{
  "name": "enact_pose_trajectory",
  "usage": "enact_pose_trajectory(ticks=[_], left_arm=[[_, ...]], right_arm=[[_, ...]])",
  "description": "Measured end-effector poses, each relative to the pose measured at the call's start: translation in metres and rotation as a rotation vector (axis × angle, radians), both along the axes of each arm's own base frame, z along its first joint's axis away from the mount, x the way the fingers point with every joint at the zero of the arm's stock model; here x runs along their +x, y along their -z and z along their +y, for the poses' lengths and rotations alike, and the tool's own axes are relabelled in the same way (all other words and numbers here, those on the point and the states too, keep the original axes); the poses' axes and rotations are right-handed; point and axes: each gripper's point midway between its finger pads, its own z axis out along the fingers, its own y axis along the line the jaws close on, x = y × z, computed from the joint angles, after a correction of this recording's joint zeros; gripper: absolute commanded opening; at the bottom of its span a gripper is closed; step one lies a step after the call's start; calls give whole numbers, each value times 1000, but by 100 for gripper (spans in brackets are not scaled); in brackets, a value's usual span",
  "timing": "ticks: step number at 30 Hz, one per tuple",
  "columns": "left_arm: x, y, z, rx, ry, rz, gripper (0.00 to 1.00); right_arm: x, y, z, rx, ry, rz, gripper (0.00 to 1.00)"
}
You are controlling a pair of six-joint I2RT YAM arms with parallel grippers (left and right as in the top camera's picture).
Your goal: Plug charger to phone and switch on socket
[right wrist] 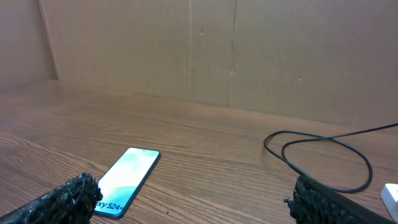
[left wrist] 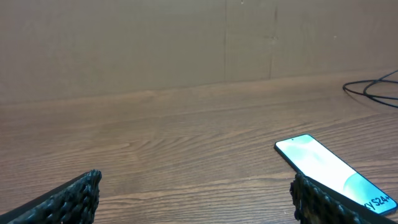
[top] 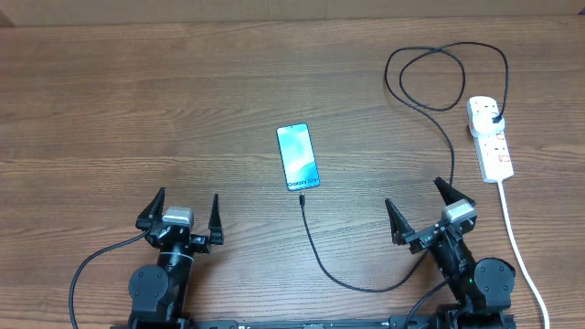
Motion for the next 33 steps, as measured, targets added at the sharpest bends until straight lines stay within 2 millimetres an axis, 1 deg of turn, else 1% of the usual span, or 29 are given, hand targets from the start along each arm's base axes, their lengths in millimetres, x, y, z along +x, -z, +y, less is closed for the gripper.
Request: enact_pose_trajectory(ticks=[33], left_arm=[[0,-1,1,0,-3,-5,99]], right_arm=[[0,0,0,0,0,-1,100]])
